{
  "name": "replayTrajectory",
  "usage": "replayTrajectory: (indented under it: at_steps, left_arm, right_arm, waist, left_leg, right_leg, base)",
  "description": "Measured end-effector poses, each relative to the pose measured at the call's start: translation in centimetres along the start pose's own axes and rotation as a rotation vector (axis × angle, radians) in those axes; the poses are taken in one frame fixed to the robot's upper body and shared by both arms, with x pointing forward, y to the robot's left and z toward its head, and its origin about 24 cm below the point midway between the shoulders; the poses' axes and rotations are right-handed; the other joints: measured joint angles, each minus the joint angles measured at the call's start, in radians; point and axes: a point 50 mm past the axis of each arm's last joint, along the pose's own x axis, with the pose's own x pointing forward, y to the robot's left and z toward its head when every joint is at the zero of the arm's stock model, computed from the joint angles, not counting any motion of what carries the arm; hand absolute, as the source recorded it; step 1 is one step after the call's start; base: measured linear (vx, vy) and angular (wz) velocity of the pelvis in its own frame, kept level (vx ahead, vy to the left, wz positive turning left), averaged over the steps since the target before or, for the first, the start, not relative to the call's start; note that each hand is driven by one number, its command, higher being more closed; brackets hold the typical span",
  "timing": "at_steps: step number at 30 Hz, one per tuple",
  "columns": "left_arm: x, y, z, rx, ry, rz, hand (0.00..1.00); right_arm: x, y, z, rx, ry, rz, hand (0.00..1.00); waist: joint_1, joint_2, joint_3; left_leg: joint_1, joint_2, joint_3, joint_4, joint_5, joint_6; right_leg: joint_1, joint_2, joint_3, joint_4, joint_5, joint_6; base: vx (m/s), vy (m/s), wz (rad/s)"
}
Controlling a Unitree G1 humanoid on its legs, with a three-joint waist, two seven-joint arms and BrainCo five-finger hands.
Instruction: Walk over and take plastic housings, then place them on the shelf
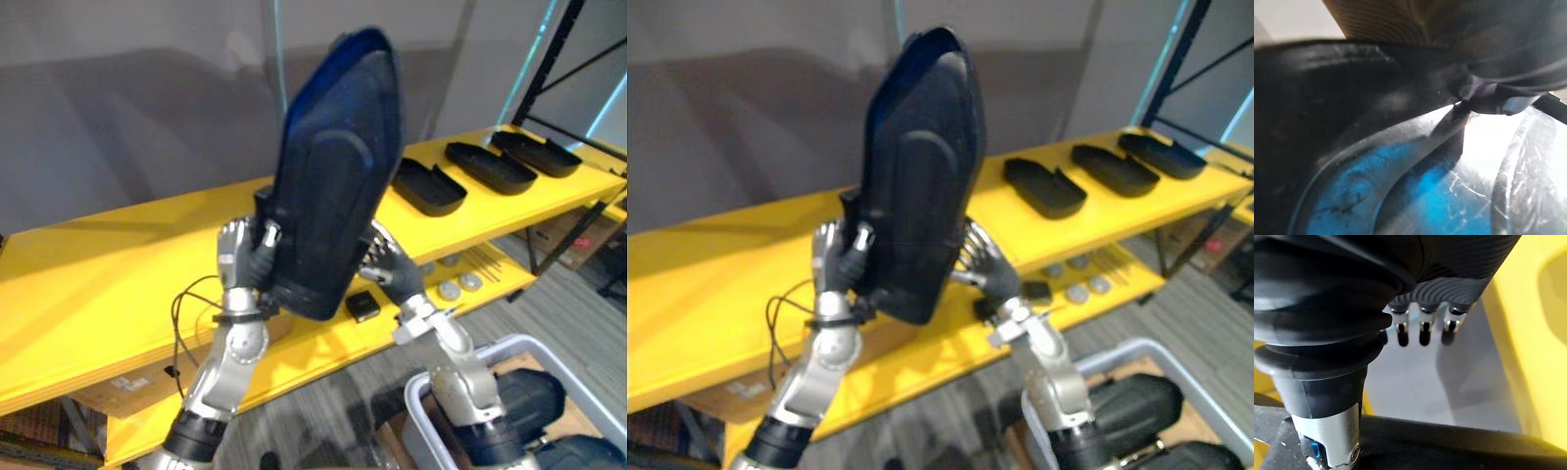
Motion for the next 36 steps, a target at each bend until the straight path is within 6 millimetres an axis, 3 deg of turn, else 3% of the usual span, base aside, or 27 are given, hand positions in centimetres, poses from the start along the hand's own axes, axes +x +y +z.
replayTrajectory:
  at_steps: [9,14,18,23,28,36]
  left_arm:
    - [-0.8,1.1,-1.6,0.040,0.067,0.034,1.00]
    - [-0.7,3.5,-3.3,0.046,0.150,0.161,1.00]
    - [-1.1,5.0,-3.9,0.045,0.190,0.239,1.00]
    - [-0.7,6.3,-3.3,0.047,0.157,0.314,1.00]
    - [-0.5,7.1,-2.4,0.044,0.094,0.395,1.00]
    - [-0.4,6.3,-0.3,0.084,-0.061,0.398,1.00]
  right_arm:
    - [-2.3,-2.9,0.5,-0.165,-0.008,-0.261,0.00]
    - [-4.7,-6.3,2.1,-0.422,-0.021,-0.617,0.00]
    - [-6.2,-7.9,3.5,-0.488,-0.082,-0.782,0.00]
    - [-6.2,-7.9,3.7,-0.361,-0.115,-0.701,0.00]
    - [-5.1,-6.2,3.5,-0.227,-0.138,-0.503,0.00]
    - [-3.6,-3.9,1.9,-0.111,-0.096,-0.307,0.00]
  waist:
    - [-0.002,0.000,0.000]
    - [-0.004,0.001,0.000]
    - [-0.006,0.002,0.001]
    - [-0.007,0.004,0.003]
    - [-0.005,0.007,0.005]
    - [-0.004,0.006,0.009]
  left_leg:
    - [0.002,0.002,0.014,0.000,0.000,0.000]
    - [0.003,0.002,0.018,0.000,-0.001,0.000]
    - [0.003,0.002,0.019,0.000,-0.003,-0.004]
    - [0.003,0.003,0.020,0.000,-0.004,-0.005]
    - [0.003,0.003,0.019,0.000,-0.011,-0.006]
    - [0.002,0.001,0.017,0.000,-0.013,-0.005]
  right_leg:
    - [-0.003,0.001,0.012,-0.006,0.002,0.005]
    - [-0.003,0.001,0.015,-0.006,0.004,0.005]
    - [-0.003,0.001,0.017,-0.007,0.004,0.005]
    - [-0.003,0.001,0.018,-0.007,0.004,0.005]
    - [-0.002,0.001,0.017,-0.010,0.004,0.006]
    - [0.000,0.000,0.014,-0.010,0.000,0.010]
  base:
    - [0.00,0.000,-0.03]
    - [0.00,0.000,0.00]
    - [0.00,0.000,0.00]
    - [0.00,0.000,0.00]
    - [0.00,0.000,0.00]
    - [0.00,0.000,0.00]
